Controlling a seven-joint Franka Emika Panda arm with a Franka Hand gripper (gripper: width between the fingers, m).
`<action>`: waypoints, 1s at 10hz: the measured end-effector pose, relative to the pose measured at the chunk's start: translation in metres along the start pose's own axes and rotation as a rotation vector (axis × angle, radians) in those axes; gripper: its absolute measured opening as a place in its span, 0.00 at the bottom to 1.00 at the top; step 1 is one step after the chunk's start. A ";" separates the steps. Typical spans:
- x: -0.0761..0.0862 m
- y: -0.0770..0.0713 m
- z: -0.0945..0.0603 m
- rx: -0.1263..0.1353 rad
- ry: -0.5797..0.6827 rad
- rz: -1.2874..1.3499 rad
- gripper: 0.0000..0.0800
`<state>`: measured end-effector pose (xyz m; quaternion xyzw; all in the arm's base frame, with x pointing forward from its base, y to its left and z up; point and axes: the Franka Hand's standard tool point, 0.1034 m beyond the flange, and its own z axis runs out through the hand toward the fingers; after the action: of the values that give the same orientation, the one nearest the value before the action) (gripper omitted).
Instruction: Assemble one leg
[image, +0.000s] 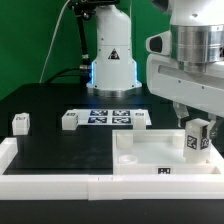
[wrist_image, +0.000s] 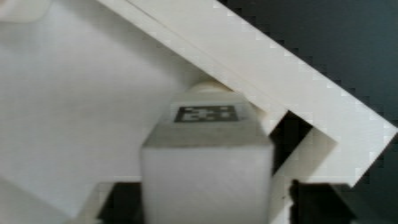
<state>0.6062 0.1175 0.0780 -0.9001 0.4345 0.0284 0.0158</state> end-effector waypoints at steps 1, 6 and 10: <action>-0.002 -0.001 0.000 0.000 0.000 -0.049 0.77; -0.006 -0.002 0.006 -0.011 0.003 -0.810 0.81; 0.000 -0.003 0.007 -0.028 0.004 -1.312 0.81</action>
Offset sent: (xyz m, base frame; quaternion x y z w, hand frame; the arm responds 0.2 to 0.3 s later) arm -0.0077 0.0085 0.0009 -0.0166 0.0183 -0.3469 0.9376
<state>0.6085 0.1195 0.0715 -0.9785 -0.2048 0.0168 0.0171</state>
